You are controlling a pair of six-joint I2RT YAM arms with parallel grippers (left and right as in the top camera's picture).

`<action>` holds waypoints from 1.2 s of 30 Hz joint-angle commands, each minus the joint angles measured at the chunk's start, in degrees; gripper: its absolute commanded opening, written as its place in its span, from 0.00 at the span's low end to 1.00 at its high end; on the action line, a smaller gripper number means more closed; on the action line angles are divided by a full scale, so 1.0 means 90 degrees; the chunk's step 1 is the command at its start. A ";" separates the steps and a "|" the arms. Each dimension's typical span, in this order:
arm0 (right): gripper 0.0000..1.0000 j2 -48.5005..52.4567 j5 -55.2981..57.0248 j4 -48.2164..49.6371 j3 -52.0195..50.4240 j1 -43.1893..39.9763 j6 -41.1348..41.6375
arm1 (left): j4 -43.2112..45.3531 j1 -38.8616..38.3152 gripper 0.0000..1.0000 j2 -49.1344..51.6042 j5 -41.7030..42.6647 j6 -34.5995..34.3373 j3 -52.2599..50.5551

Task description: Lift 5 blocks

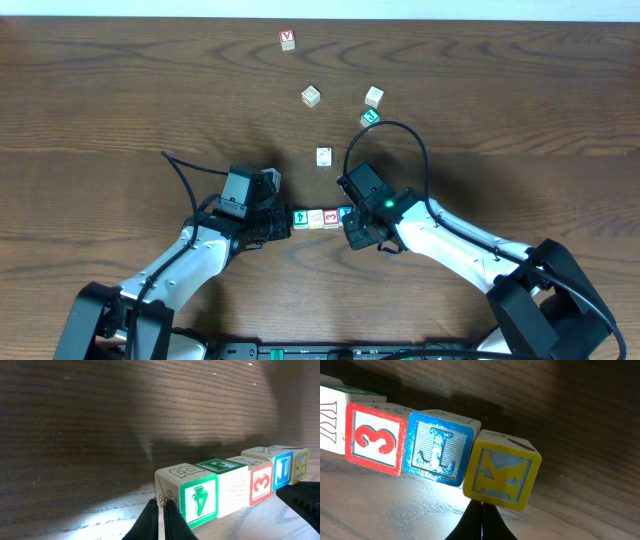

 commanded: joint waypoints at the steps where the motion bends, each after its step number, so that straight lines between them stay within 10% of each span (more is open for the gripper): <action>1: 0.01 0.0036 0.0117 0.0036 -0.0022 0.0019 -0.0102 | -0.0027 0.0022 0.08 -0.0017 0.0036 0.0010 -0.0027; 36: 0.01 0.0036 0.1025 -0.0029 -0.0027 -0.0442 -0.0070 | -0.0027 0.0022 0.07 -0.0017 0.0039 0.0010 -0.0027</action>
